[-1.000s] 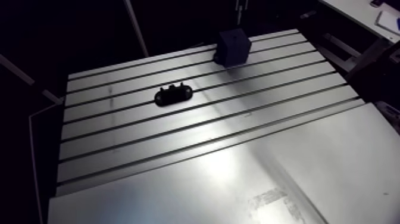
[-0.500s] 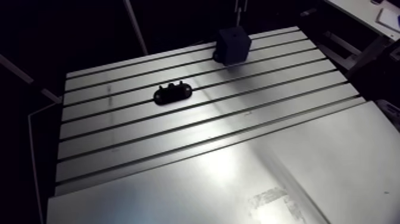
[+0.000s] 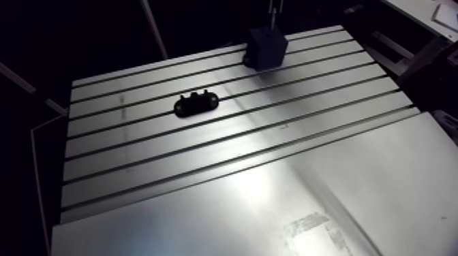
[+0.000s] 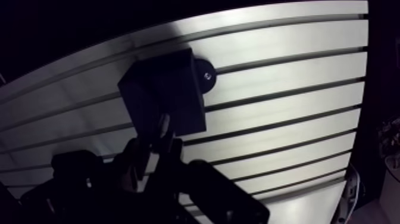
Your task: Pick up the M10 bolt and insert it into the hole until fully seated.
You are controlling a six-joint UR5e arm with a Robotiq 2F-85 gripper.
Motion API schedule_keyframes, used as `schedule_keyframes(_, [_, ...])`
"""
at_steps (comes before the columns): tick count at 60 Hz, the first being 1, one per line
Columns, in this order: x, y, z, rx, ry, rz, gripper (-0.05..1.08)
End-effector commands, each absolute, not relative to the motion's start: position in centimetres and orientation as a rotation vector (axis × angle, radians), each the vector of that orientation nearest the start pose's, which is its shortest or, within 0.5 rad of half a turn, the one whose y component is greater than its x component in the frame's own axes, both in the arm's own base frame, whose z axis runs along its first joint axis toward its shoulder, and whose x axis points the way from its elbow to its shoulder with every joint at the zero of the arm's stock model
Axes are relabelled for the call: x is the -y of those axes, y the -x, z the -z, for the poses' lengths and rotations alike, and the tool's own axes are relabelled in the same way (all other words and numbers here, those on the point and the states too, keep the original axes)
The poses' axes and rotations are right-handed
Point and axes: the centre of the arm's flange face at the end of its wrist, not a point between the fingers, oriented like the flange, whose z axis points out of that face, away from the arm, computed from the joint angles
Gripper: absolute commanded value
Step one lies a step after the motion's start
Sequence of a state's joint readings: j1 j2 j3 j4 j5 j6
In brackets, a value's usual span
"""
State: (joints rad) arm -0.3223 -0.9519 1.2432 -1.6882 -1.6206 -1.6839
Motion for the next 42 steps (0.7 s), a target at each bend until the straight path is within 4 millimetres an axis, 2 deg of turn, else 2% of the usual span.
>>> schedule_keyframes(1, [-10.23, 70.87, -27.51, -2.942, -0.303, -0.013, 1.08])
schedule_keyframes(42, [-10.23, 70.92, -26.73, -2.933, -0.302, -0.007, 1.08])
